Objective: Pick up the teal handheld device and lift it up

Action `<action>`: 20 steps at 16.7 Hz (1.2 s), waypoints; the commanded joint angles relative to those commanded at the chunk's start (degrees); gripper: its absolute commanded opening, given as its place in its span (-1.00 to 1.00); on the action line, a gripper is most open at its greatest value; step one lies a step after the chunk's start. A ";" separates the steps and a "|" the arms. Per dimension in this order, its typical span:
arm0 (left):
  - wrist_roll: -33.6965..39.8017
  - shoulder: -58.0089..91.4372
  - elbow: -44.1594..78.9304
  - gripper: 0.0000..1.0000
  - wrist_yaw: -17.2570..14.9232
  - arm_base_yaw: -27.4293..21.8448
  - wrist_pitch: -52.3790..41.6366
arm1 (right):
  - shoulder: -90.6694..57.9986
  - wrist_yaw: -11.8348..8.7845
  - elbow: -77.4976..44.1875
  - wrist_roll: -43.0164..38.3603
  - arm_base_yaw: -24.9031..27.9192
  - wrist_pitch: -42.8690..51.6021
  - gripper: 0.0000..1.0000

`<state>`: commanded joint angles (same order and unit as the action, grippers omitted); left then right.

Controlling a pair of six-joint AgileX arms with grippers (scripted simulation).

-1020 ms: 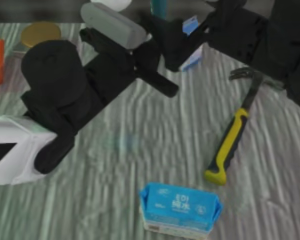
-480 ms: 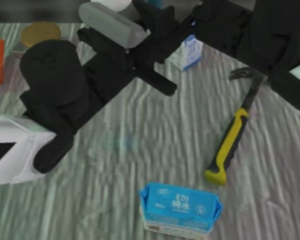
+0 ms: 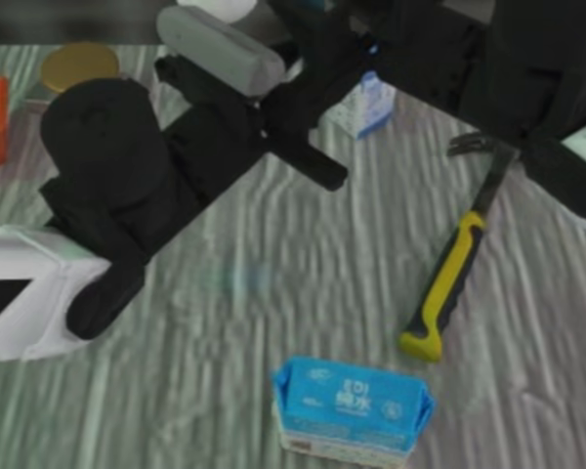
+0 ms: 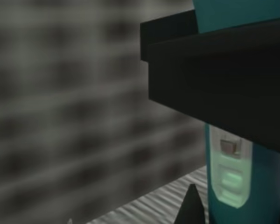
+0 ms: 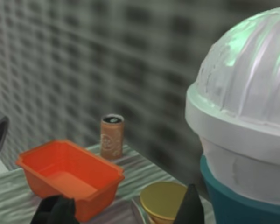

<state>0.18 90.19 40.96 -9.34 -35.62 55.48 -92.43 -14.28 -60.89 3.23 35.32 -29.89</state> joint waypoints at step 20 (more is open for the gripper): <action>0.00 0.00 0.00 0.21 0.00 0.00 0.00 | 0.00 0.00 0.00 0.00 0.00 0.00 -1.00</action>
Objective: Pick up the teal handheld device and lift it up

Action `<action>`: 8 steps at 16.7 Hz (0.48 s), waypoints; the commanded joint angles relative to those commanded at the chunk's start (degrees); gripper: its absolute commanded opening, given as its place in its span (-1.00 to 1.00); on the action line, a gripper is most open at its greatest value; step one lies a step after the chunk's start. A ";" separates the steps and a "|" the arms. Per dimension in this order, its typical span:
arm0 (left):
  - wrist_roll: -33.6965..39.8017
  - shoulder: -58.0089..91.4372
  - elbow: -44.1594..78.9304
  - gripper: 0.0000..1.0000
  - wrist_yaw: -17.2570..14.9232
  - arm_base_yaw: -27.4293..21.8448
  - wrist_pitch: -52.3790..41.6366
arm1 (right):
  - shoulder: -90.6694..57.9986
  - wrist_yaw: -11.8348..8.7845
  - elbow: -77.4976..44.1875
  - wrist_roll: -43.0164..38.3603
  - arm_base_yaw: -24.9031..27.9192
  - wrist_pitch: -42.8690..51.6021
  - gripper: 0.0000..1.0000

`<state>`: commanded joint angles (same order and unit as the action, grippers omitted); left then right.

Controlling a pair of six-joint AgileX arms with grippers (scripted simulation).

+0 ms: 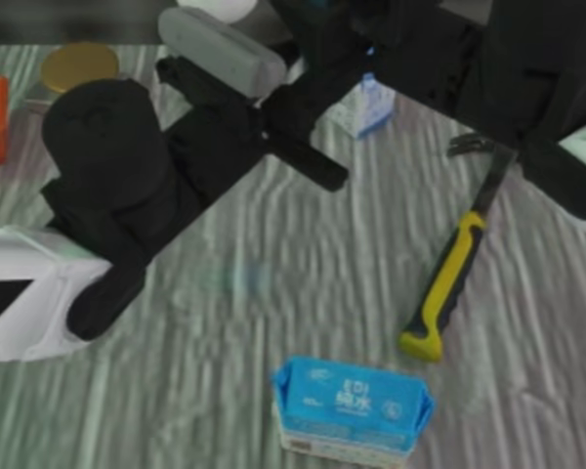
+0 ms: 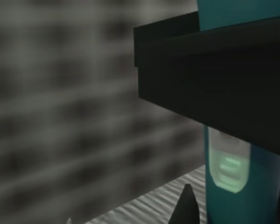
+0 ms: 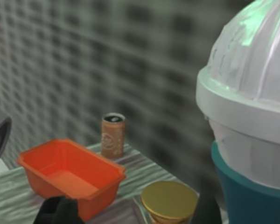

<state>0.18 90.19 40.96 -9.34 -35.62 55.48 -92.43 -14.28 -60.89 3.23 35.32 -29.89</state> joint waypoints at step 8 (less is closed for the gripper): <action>0.00 0.00 0.00 1.00 0.00 0.00 0.00 | 0.00 0.00 0.00 0.00 0.00 0.00 -1.00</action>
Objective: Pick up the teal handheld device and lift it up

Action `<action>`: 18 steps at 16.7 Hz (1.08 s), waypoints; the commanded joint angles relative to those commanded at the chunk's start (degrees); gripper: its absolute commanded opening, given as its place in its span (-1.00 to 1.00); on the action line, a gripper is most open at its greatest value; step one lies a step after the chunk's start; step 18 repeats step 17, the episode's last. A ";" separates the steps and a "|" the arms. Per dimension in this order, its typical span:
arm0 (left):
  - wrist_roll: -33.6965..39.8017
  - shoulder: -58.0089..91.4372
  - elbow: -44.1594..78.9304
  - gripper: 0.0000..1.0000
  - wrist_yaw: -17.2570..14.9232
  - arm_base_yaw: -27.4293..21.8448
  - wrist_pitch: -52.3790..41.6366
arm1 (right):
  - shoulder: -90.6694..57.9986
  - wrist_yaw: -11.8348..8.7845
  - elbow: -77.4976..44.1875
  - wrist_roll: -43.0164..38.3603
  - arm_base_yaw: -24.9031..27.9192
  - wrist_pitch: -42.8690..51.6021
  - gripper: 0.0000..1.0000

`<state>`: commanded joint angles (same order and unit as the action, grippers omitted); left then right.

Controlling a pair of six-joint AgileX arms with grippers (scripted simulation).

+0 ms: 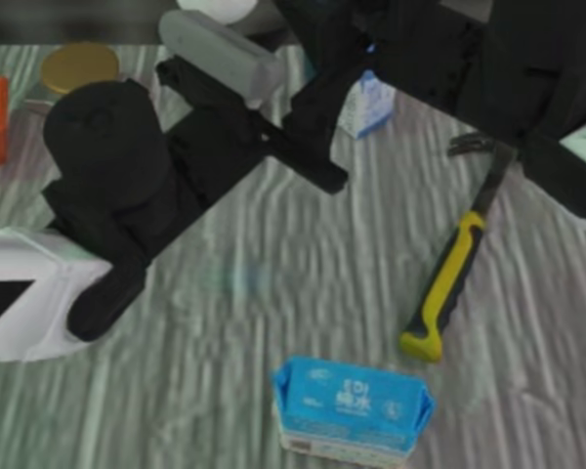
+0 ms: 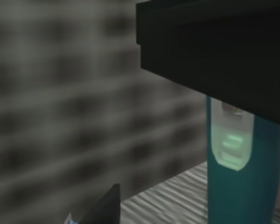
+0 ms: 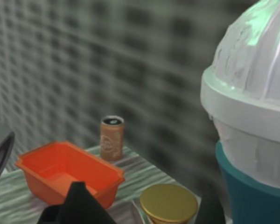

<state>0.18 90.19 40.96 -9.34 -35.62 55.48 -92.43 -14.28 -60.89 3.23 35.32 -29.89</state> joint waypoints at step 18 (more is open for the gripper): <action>0.05 -14.75 -15.33 1.00 -2.25 4.20 -0.55 | 6.39 -6.96 5.22 0.19 -6.80 -0.03 -1.00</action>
